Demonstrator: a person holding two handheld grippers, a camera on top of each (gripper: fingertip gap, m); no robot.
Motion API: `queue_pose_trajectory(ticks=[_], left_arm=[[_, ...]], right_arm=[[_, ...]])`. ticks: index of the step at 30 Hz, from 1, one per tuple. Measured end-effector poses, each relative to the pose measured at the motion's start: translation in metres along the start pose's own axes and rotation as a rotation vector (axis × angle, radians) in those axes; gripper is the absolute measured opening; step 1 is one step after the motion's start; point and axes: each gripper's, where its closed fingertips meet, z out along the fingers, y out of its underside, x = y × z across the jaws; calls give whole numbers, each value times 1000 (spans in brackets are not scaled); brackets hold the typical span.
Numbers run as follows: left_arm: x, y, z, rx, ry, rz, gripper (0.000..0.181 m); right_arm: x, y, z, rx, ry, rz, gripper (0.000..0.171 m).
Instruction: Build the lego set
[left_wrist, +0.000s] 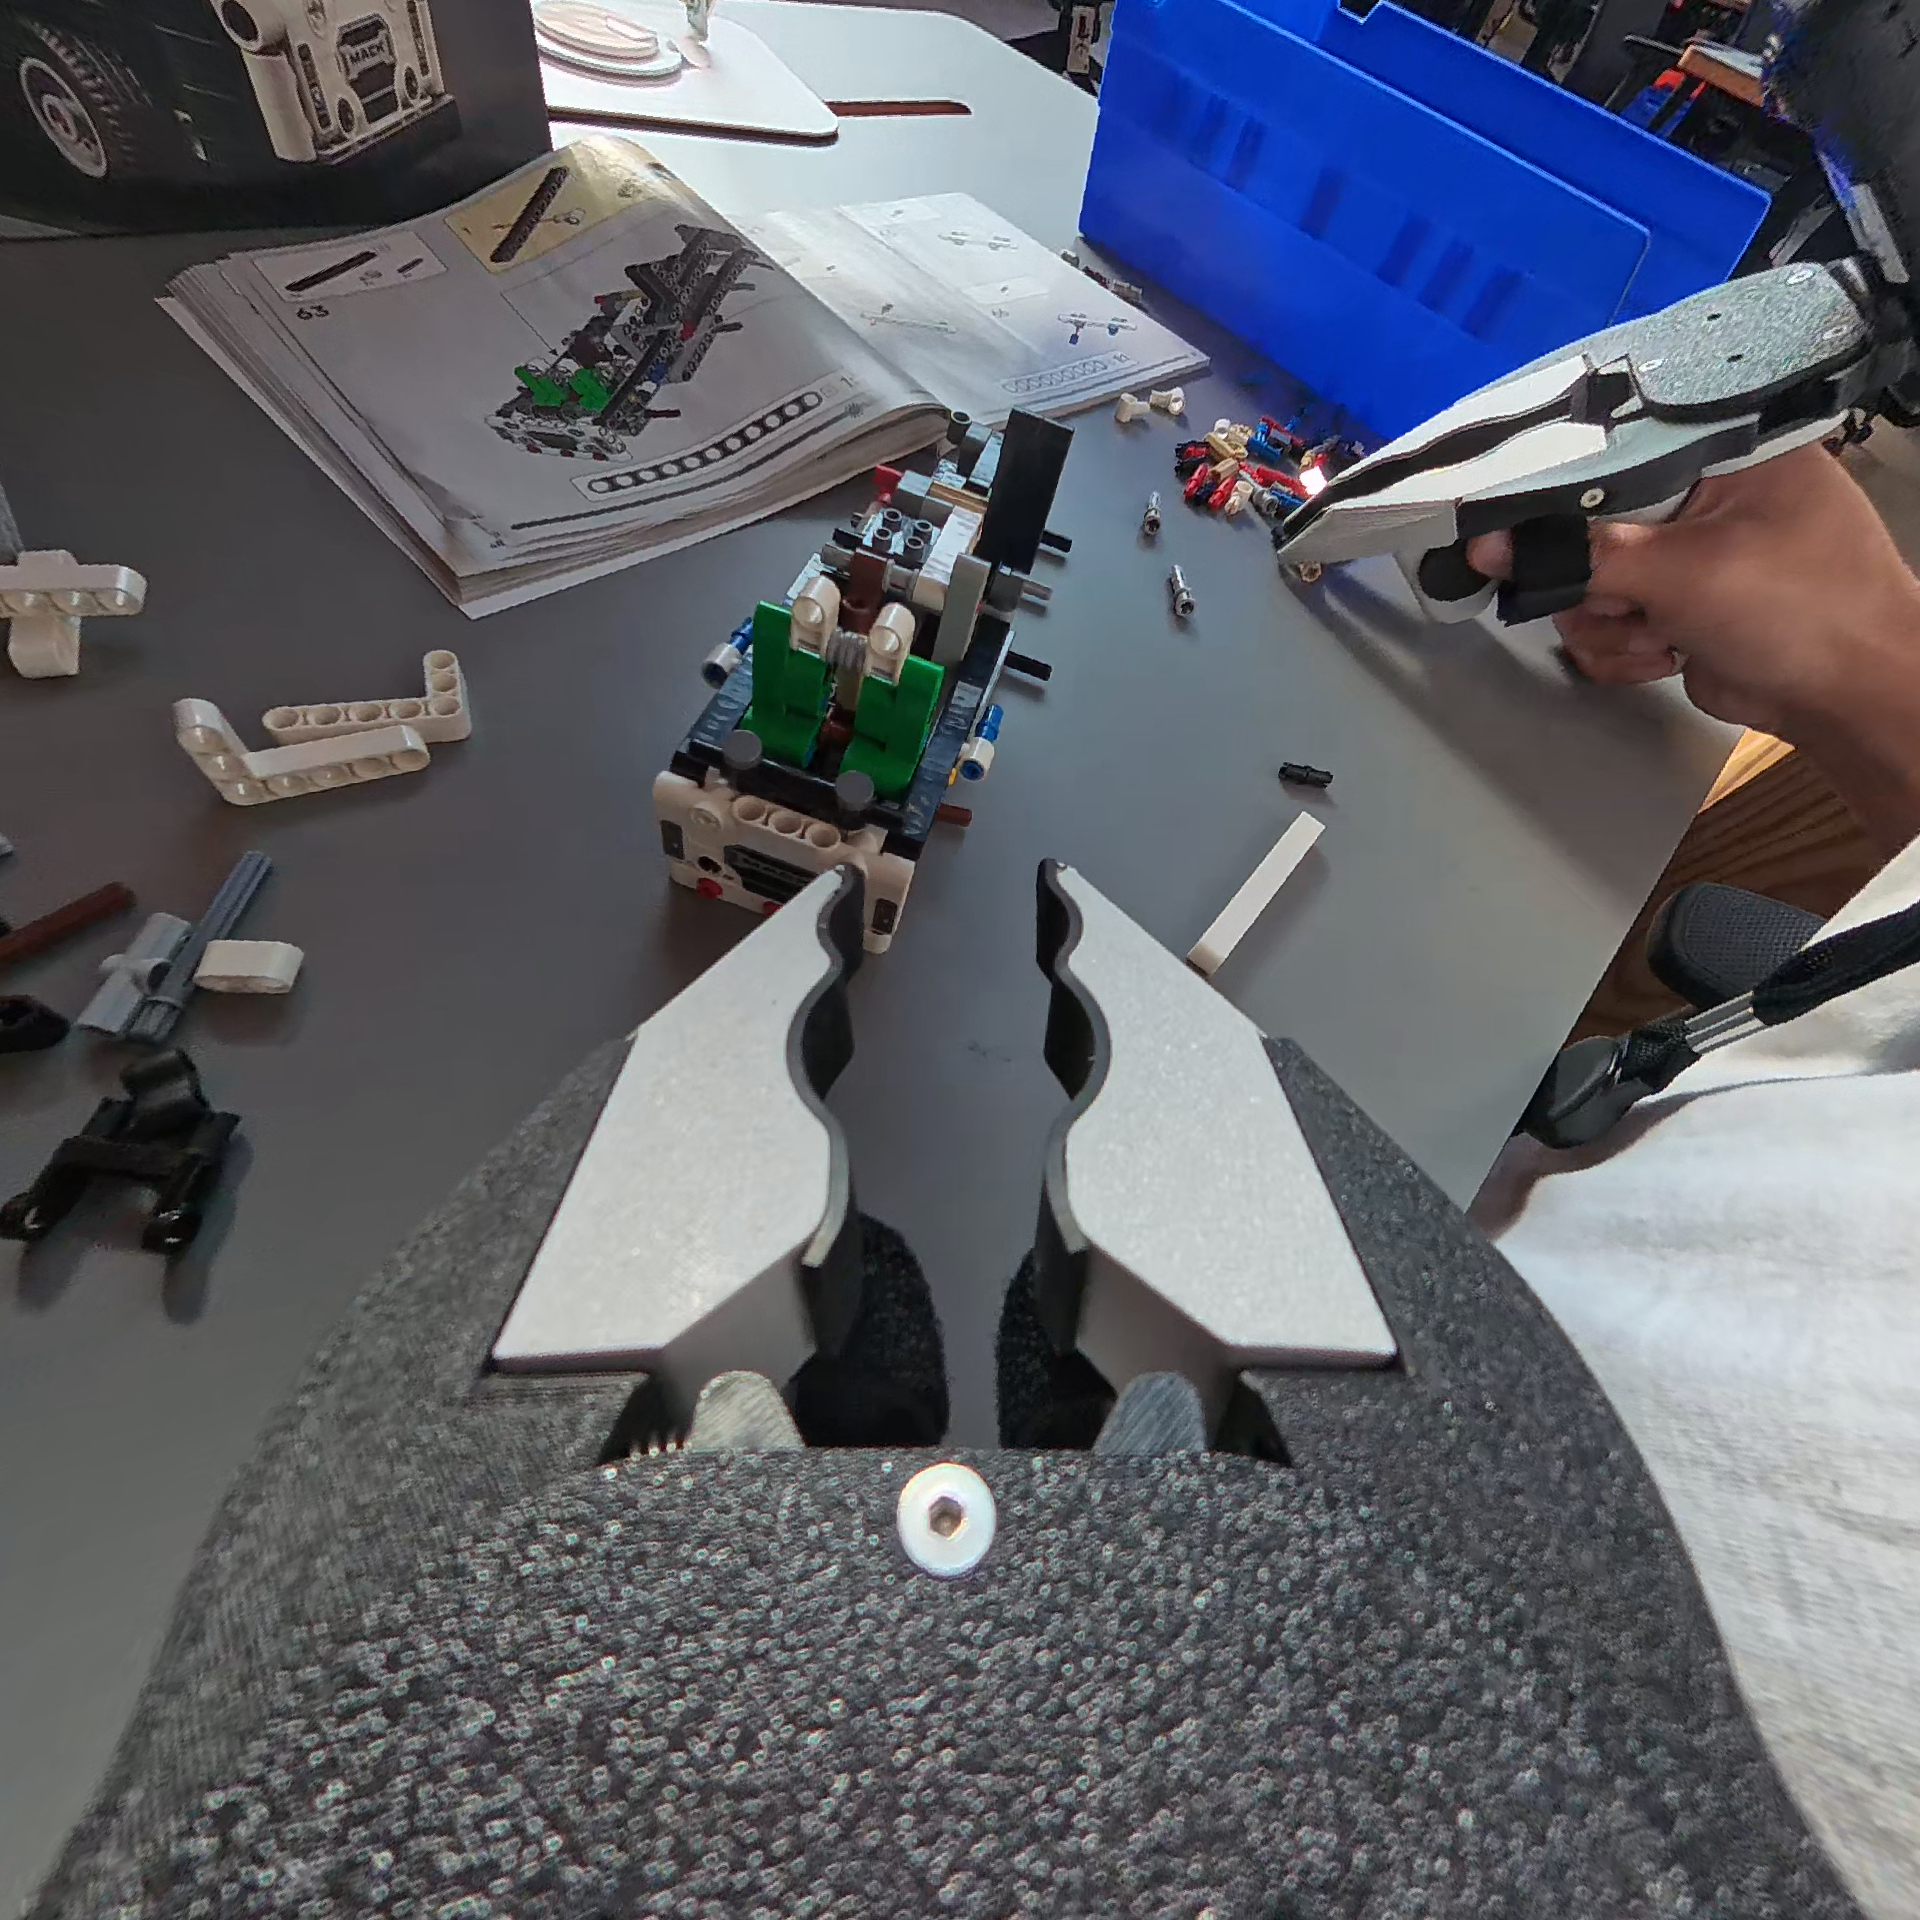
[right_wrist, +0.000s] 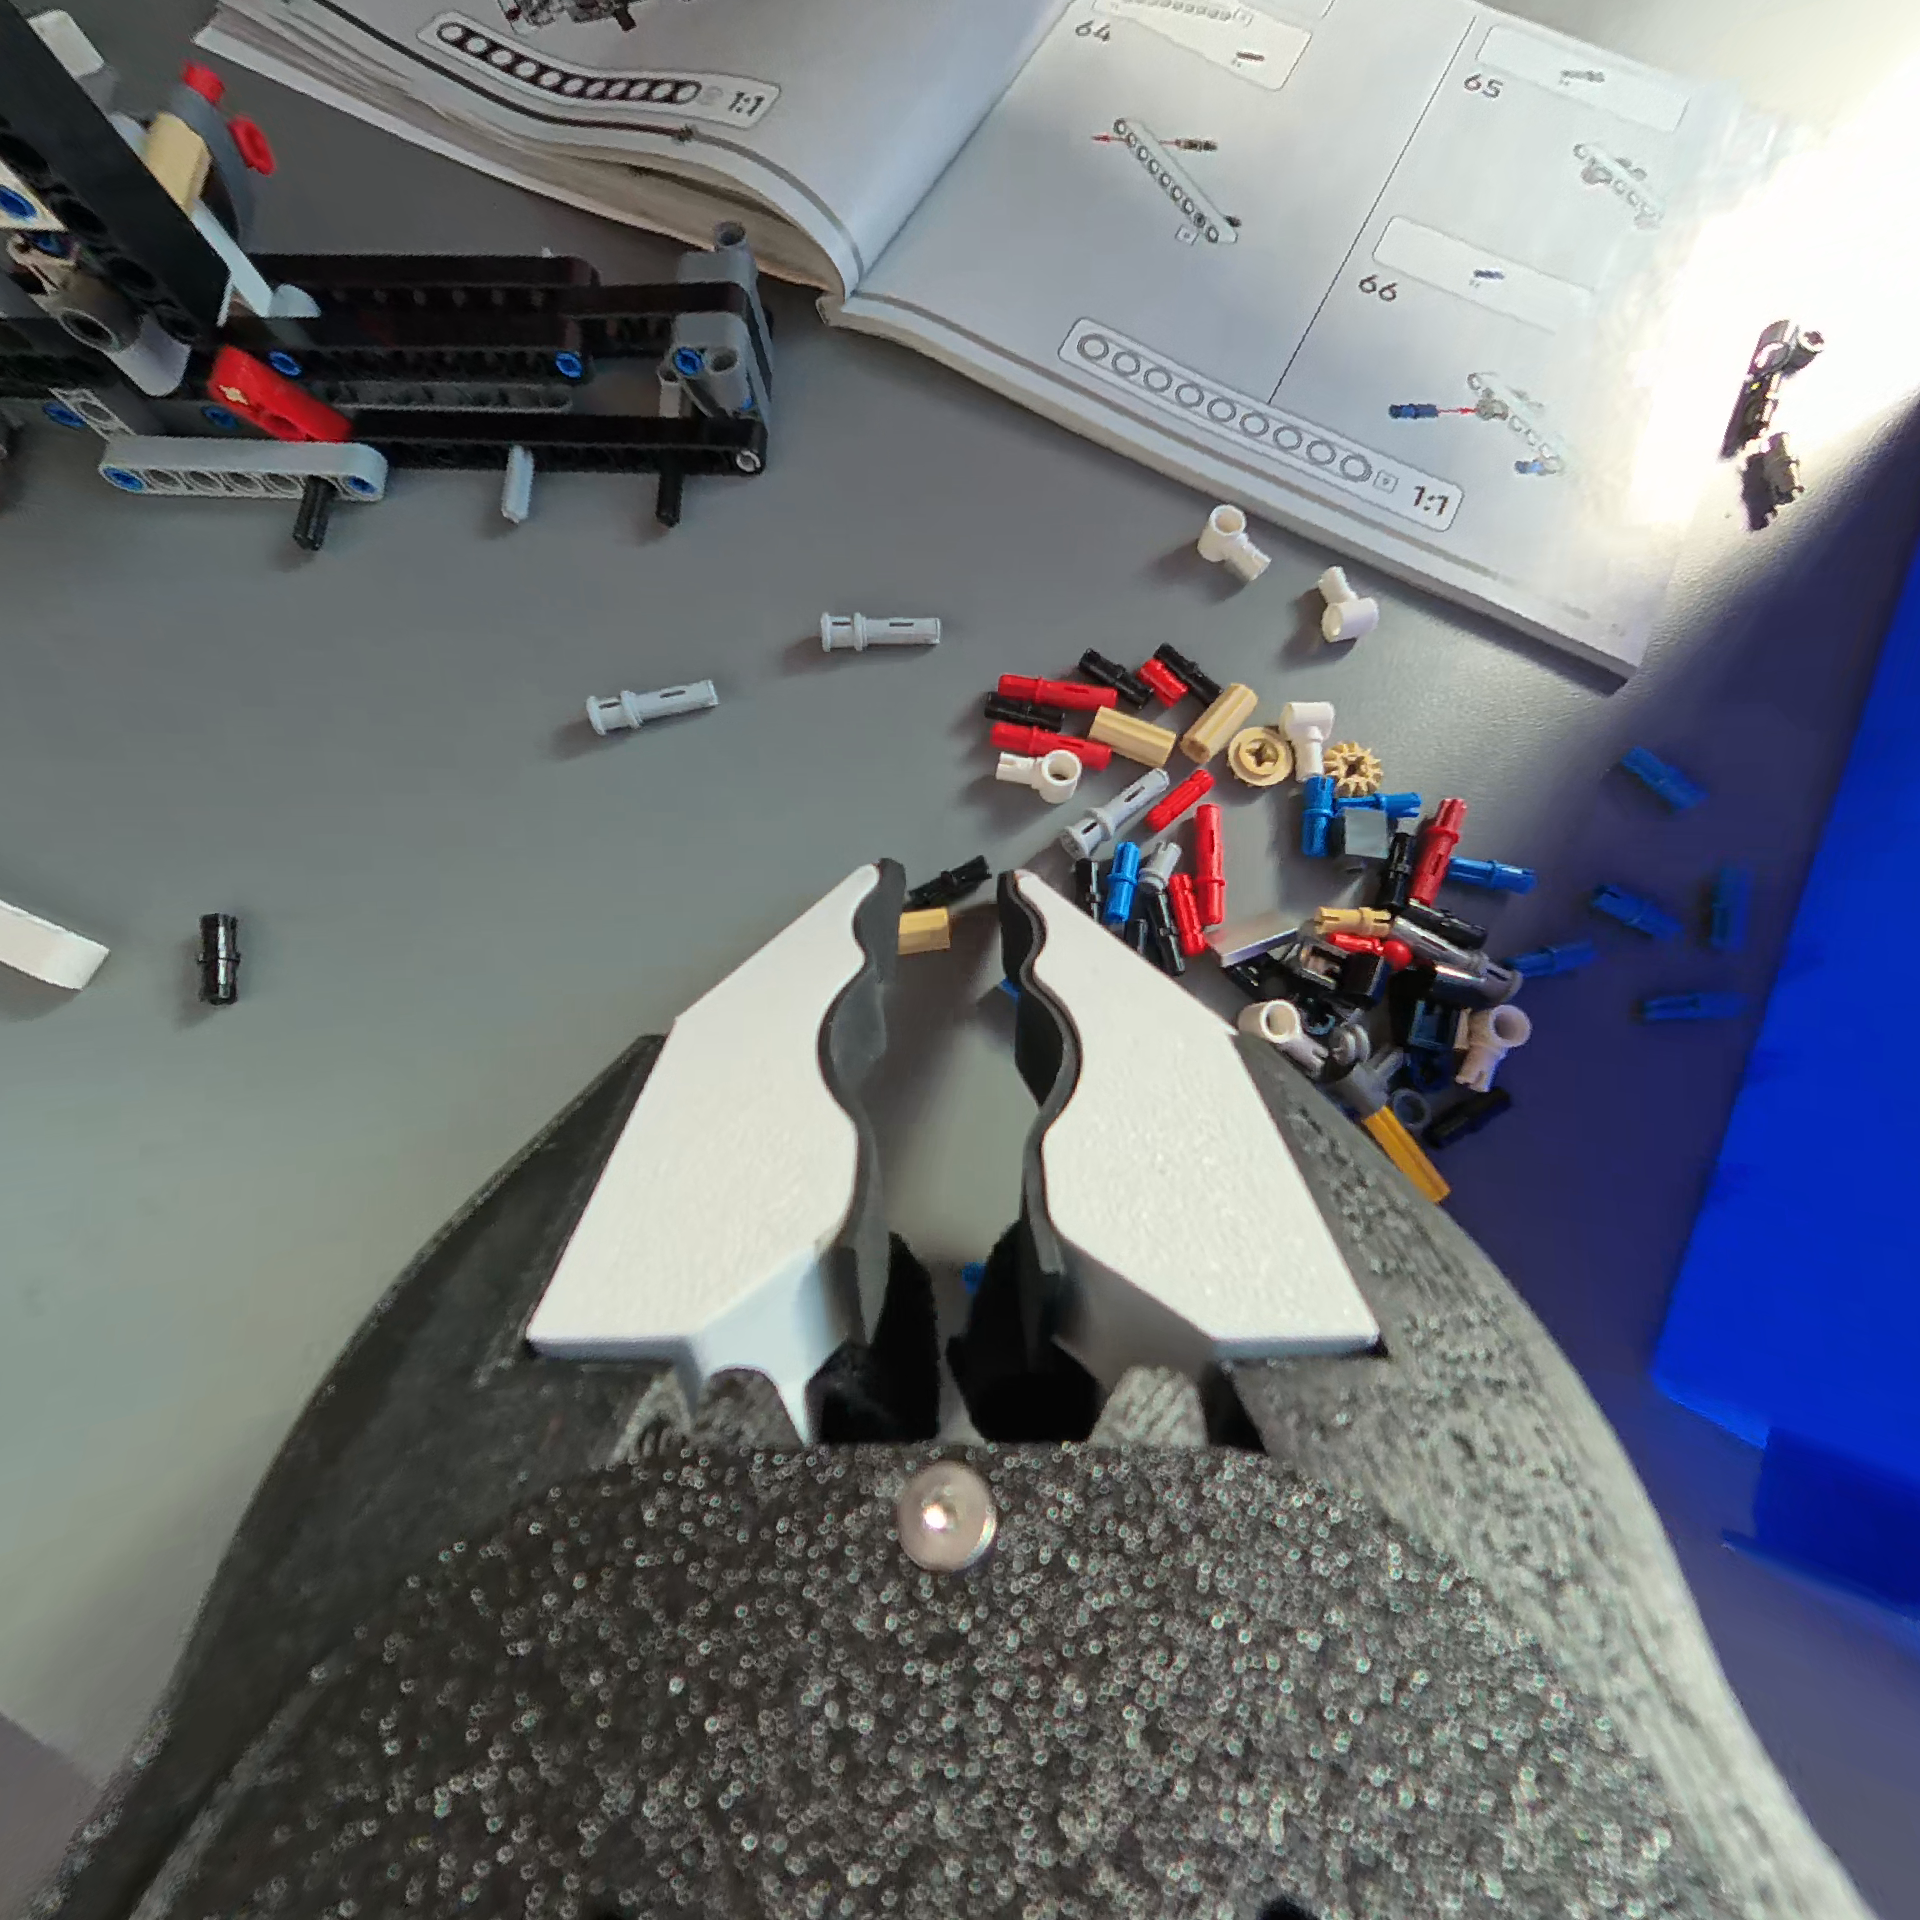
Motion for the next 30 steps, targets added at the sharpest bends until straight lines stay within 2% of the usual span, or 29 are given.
queue_pose_trajectory(ticks=[7,11,13,16,17,21,30], left_arm=[[0,-1,-1,12,-6,8,32],[0,-2,-2,16,-9,14,32],[0,-2,-2,15,-7,12,32],[0,-2,-1,12,-5,12,32],[1,-2,-1,13,-5,13,31],[1,-2,-1,15,-7,18,32],[1,-2,-1,16,-14,27,32]], right_arm=[[-1,0,2,-6,11,-54,5],[-4,-6,0,30,7,-64,4],[-25,-13,-4,77,-79,-86,4],[-93,-14,-14,110,-355,-172,4],[-107,-10,-16,94,-391,-204,4],[-120,4,-14,28,-381,-308,4],[-119,7,-11,-4,-389,-290,10]])
